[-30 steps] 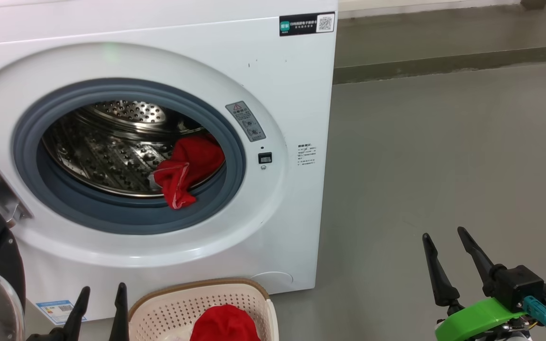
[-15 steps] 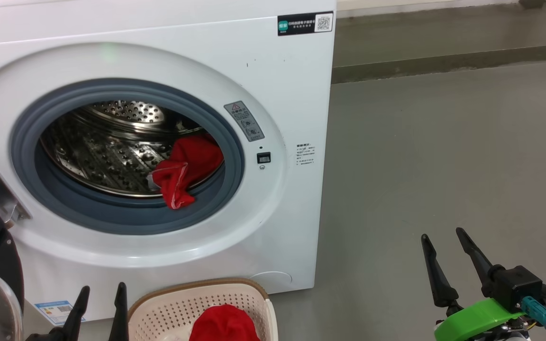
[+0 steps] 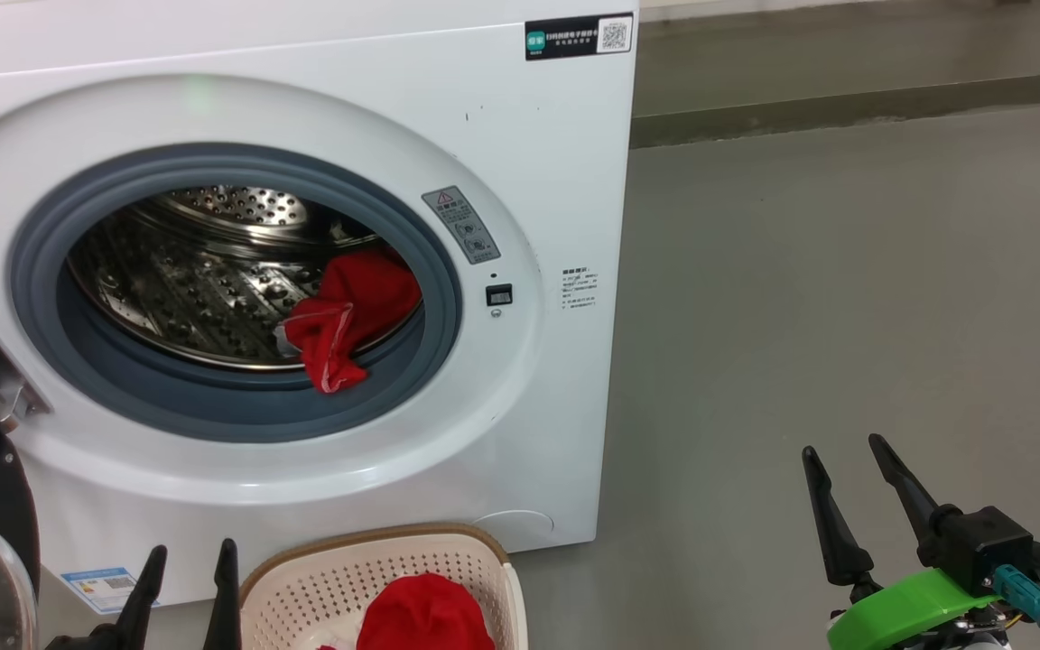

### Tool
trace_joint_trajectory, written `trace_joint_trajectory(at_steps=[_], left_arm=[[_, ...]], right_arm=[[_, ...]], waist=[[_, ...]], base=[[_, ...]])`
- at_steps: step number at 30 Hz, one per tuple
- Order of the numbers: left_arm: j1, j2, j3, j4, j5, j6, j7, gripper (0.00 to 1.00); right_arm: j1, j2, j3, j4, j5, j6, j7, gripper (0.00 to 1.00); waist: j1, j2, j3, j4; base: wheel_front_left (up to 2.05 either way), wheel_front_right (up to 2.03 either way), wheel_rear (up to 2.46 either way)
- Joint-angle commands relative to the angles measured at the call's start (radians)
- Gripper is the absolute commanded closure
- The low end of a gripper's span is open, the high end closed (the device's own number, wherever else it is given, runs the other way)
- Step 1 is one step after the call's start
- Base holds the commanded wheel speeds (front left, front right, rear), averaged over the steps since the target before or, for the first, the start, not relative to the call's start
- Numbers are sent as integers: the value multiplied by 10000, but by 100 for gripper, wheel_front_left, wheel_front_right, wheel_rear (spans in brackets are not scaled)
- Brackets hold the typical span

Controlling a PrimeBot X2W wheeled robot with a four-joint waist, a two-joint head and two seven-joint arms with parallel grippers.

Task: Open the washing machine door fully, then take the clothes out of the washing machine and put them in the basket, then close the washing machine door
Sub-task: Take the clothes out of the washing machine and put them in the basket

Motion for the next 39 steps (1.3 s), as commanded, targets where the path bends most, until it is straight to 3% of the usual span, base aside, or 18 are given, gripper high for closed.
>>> trace_joint_trajectory(at_steps=[1, 14, 25, 39], left_arm=[[-206, 246, 334, -221, 70, 92, -122, 0], [-1811, 142, 344, 346, -410, -108, -120, 0], [-4609, 124, 130, 1726, -343, -327, -121, 0], [-8836, 113, 187, 4324, -344, -506, -122, 0]], right_arm=[[-264, -91, 253, -236, 90, 65, -65, 0], [-588, -80, 467, -318, 78, 65, -65, 0], [-1552, -206, 572, -493, 82, 65, -65, 0], [-2629, -241, 910, -641, 45, 65, -65, 0]], waist=[[0, 0, 34, 12], [0, 0, 1184, 391], [0, 0, 3046, 528], [0, 0, 5392, 146]], base=[[0, 0, 0], [0, 0, 0], [0, 0, 0], [0, 0, 0]])
